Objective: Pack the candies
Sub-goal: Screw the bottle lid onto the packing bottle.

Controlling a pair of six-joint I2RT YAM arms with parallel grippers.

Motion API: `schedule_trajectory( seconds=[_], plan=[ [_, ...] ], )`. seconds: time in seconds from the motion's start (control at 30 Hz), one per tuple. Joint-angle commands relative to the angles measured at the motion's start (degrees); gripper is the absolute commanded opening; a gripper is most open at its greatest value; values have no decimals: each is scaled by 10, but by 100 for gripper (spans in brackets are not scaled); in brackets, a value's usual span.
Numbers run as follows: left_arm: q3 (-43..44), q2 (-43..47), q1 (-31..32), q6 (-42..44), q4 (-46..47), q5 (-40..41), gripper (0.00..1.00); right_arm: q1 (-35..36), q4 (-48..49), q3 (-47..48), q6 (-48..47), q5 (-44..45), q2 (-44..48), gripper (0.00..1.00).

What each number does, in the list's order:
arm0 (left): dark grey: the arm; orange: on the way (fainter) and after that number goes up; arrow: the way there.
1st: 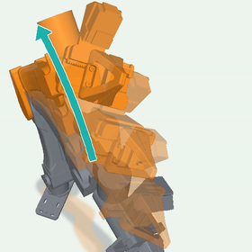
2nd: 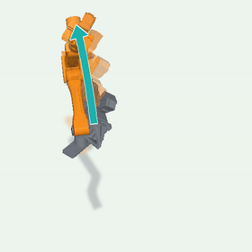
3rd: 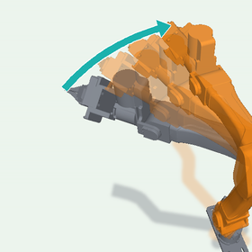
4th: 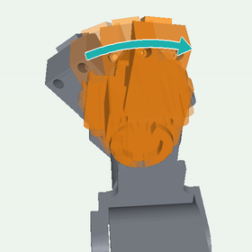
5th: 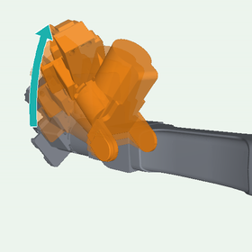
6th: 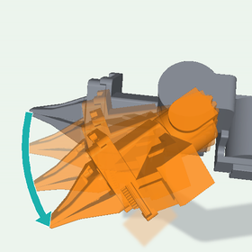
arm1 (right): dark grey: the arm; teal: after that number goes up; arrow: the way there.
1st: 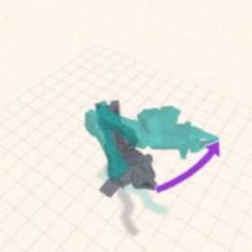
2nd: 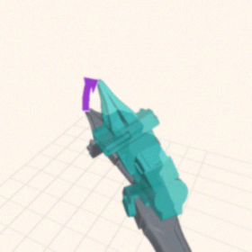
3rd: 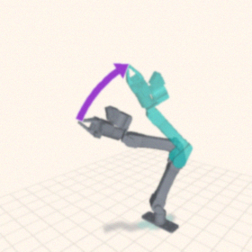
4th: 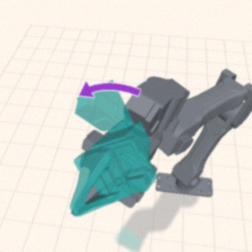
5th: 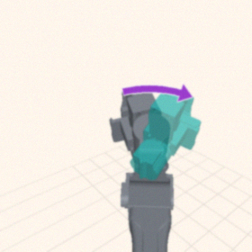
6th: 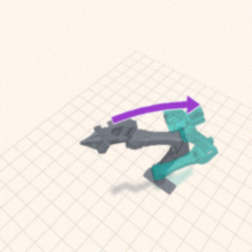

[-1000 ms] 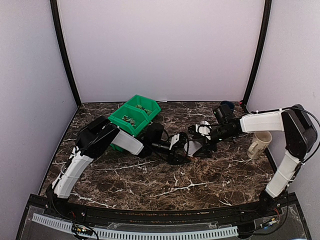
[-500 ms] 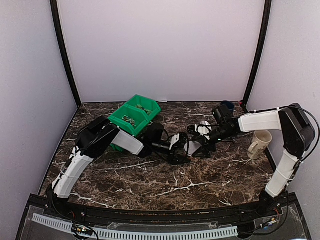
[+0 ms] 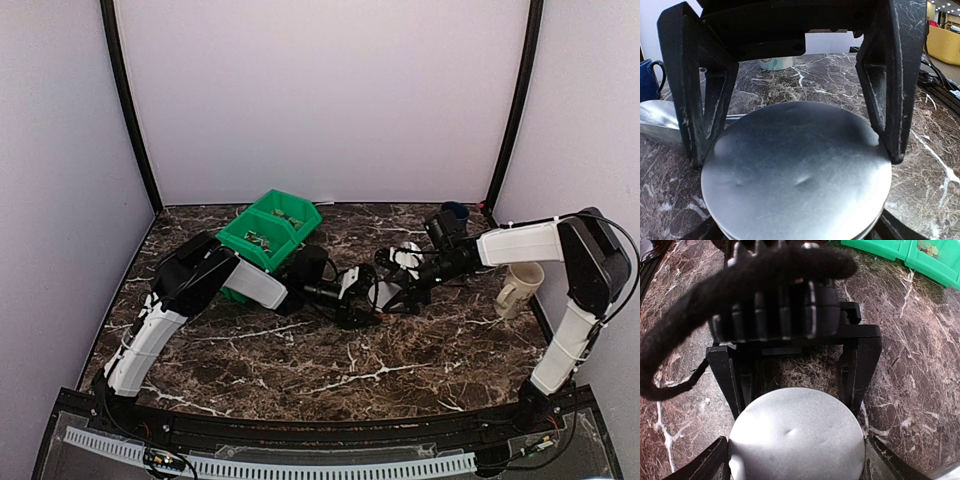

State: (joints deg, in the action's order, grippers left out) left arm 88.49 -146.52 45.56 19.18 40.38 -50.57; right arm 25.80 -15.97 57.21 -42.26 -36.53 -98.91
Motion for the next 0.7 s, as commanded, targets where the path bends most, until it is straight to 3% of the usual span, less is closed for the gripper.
schedule_trajectory(
  seconds=[0.0,0.43,0.67],
  plan=[
    [-52,-114,3,108,-157,99,84,0,100,-35,107,47,33,82],
    [-53,-114,3,103,-153,118,84,70,182,-91,297,225,69,84],
    [-53,-114,4,101,-150,124,85,104,194,-107,428,371,86,84]
  ],
)
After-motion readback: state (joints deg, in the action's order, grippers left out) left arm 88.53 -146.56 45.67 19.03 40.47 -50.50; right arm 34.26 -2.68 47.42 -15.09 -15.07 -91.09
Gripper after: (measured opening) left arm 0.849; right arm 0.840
